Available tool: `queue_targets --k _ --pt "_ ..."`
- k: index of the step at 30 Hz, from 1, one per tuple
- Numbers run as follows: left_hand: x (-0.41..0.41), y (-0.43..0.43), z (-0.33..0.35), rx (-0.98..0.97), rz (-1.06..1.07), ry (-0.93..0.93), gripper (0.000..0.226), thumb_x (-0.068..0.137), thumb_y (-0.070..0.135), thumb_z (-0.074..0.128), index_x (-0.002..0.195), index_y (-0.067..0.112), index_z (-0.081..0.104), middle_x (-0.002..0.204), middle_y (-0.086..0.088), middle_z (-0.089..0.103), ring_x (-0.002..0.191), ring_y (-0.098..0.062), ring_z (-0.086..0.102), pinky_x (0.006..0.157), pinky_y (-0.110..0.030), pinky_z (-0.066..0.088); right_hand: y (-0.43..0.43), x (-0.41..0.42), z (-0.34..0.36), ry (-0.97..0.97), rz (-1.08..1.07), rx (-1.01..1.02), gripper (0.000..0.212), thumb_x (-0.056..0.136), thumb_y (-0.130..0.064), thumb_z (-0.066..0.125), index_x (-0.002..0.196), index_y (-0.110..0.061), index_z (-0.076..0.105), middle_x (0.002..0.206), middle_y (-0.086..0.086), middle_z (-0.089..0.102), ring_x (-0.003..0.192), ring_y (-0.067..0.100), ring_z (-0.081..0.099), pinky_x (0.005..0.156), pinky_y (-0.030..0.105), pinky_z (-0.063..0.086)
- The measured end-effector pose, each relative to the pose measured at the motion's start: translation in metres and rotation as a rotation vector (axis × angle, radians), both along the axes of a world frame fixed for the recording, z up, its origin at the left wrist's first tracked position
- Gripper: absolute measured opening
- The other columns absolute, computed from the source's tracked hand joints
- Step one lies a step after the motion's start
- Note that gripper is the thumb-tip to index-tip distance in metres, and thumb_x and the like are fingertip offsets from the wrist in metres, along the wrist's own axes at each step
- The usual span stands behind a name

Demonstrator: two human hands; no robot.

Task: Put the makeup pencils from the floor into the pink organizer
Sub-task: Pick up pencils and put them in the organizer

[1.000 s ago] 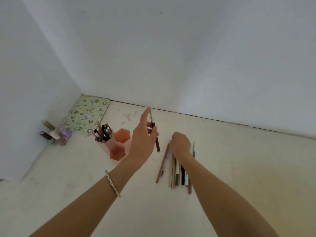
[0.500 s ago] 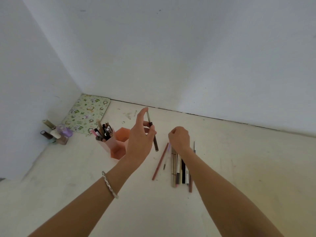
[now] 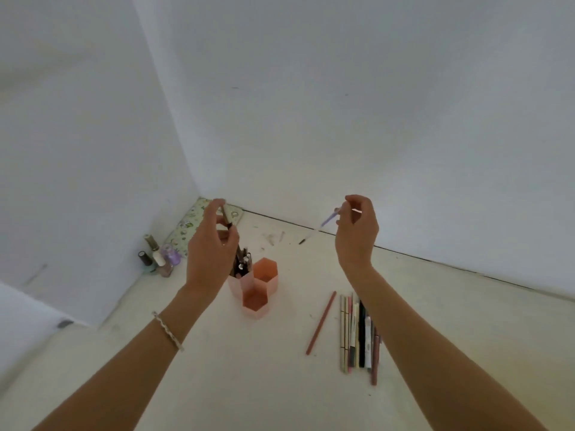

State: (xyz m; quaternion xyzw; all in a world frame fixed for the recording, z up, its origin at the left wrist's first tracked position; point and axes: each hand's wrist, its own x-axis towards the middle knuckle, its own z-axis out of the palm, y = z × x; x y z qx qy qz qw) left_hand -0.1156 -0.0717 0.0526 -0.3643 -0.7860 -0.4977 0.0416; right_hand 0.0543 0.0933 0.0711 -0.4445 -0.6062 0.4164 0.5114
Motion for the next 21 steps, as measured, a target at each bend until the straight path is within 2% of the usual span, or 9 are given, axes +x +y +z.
queue_targets --k 3,5,7,8,11,13,15,17,21 --pt "-0.003 -0.01 -0.016 -0.055 0.009 0.017 0.042 0.09 0.012 0.062 0.125 0.03 0.045 0.091 0.009 0.062 0.076 -0.007 0.064 0.069 -0.017 0.051 -0.016 -0.013 0.007 0.063 0.031 0.015 0.013 0.097 -0.009 0.05 0.102 -0.016 0.059 0.096 0.0 0.066 0.088 0.02 0.068 0.078 0.046 0.056" --pt "-0.004 -0.015 -0.027 -0.147 -0.007 0.165 0.028 0.086 0.011 0.066 0.112 0.02 0.058 0.093 0.004 0.062 0.083 -0.012 0.062 0.072 -0.015 0.044 -0.024 -0.021 0.012 0.087 0.057 0.021 0.013 0.097 -0.008 0.051 0.102 -0.016 0.059 0.095 0.0 0.066 0.088 0.021 0.069 0.077 0.046 0.056" --pt "-0.006 -0.02 -0.036 -0.234 -0.001 0.366 0.004 0.081 0.011 0.072 0.086 0.012 0.071 0.098 -0.004 0.064 0.095 -0.024 0.062 0.078 -0.026 0.045 -0.032 -0.03 0.016 0.103 0.087 0.02 0.013 0.097 -0.008 0.051 0.101 -0.016 0.06 0.095 0.0 0.066 0.087 0.021 0.069 0.075 0.043 0.057" --pt "-0.007 -0.022 -0.038 -0.243 0.009 0.405 0.004 0.082 0.013 0.072 0.08 0.011 0.074 0.102 -0.007 0.065 0.101 -0.028 0.061 0.083 -0.033 0.044 -0.037 -0.035 0.018 0.109 0.106 0.02 0.013 0.097 -0.008 0.051 0.101 -0.016 0.06 0.095 0.0 0.066 0.086 0.02 0.069 0.074 0.041 0.058" --pt "-0.013 -0.029 -0.036 -0.147 0.075 0.373 0.022 0.09 0.021 0.054 0.1 0.01 0.071 0.11 -0.008 0.062 0.109 -0.024 0.052 0.097 -0.028 0.033 -0.051 -0.049 0.019 0.118 0.2 0.034 0.013 0.097 -0.009 0.051 0.1 -0.018 0.06 0.093 -0.005 0.066 0.085 0.014 0.07 0.072 0.034 0.058" --pt "-0.019 -0.033 -0.027 -0.098 0.101 0.283 0.028 0.09 0.02 0.047 0.11 0.01 0.065 0.112 -0.006 0.061 0.11 -0.02 0.048 0.099 -0.027 0.034 -0.06 -0.059 0.017 0.079 0.27 0.064 0.013 0.097 -0.01 0.051 0.102 -0.017 0.061 0.095 -0.001 0.066 0.089 0.017 0.069 0.076 0.036 0.057" --pt "-0.024 -0.035 -0.019 -0.067 0.097 0.189 0.027 0.091 0.016 0.047 0.114 0.012 0.061 0.113 -0.003 0.061 0.109 -0.017 0.048 0.095 -0.036 0.043 -0.067 -0.066 0.011 0.009 0.331 0.111 0.014 0.097 -0.009 0.051 0.105 -0.015 0.062 0.099 0.002 0.065 0.09 0.019 0.066 0.079 0.037 0.055" --pt "-0.027 -0.038 -0.013 -0.028 0.096 0.125 0.026 0.092 0.01 0.048 0.115 0.014 0.059 0.114 0.001 0.057 0.104 -0.014 0.053 0.089 -0.039 0.049 -0.074 -0.072 0.001 -0.066 0.386 0.166 0.015 0.097 -0.009 0.051 0.106 -0.014 0.062 0.098 -0.002 0.063 0.087 0.013 0.063 0.078 0.03 0.053" --pt "-0.03 -0.042 -0.007 0.013 0.11 0.043 0.025 0.095 0.012 0.045 0.116 0.02 0.057 0.116 0.007 0.053 0.09 -0.002 0.055 0.073 -0.029 0.054 -0.088 -0.082 -0.022 -0.24 0.522 0.269 0.015 0.098 -0.01 0.051 0.106 -0.012 0.064 0.099 -0.003 0.062 0.088 0.009 0.06 0.08 0.026 0.051"
